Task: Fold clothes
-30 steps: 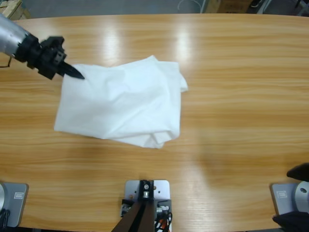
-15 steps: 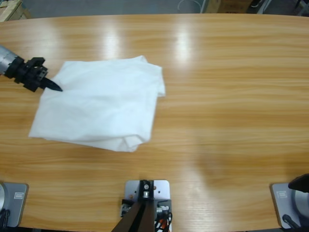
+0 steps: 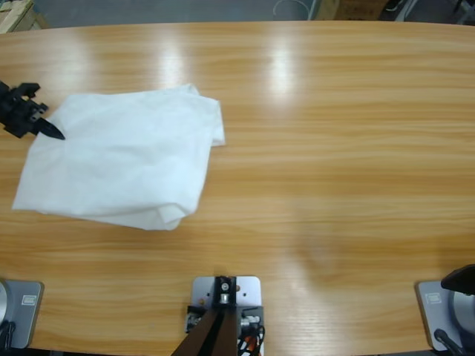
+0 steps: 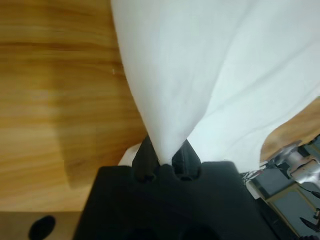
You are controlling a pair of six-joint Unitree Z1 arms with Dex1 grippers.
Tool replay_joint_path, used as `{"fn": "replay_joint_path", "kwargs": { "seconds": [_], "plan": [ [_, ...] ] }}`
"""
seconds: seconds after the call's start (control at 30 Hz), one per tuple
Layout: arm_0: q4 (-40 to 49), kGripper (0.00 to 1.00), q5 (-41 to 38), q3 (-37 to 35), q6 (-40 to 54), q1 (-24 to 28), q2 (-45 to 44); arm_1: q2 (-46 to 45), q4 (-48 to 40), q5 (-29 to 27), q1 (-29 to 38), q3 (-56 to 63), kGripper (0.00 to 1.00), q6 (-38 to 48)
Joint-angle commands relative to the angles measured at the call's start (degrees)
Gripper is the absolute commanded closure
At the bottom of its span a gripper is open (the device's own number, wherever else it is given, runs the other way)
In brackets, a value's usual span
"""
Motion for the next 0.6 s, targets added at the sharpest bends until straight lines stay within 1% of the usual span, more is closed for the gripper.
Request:
{"fn": "replay_joint_path", "kwargs": {
  "seconds": [0.03, 0.13, 0.2, 0.3, 0.37, 0.47, 0.6],
  "plan": [
    [5.3, 1.0, 1.1, -4.8, -0.6, -4.5, -3.9, 4.0, -1.4, 2.5, -4.9, -0.5, 0.018, -2.8],
    [5.4, 1.0, 0.1, -5.3, -1.4, -7.2, -2.9, 2.2, -1.4, 2.1, -12.4, -2.4, 0.023, -3.8],
    [5.4, 1.0, -0.1, -6.0, -2.4, -9.5, -2.3, 3.7, -1.4, 3.1, -14.9, -4.1, 0.023, -6.0],
    [5.6, 1.0, -0.6, -8.3, -4.8, -13.6, -1.5, 7.1, -1.5, 5.1, -15.4, -5.7, 0.023, -8.2],
    [6.1, 1.0, -0.9, -9.4, -5.9, -15.0, -1.3, 7.9, -1.6, 5.6, -15.4, -5.7, 0.023, -8.7],
    [7.6, 1.0, -1.0, -10.4, -6.2, -15.5, -1.4, 9.1, -1.5, 6.8, -15.4, -5.7, 0.023, -9.8],
    [10.3, 1.0, -1.0, -12.2, -6.3, -16.2, -2.0, 14.3, -2.5, 9.3, -15.4, -6.1, 0.018, -12.0]
  ]
}}
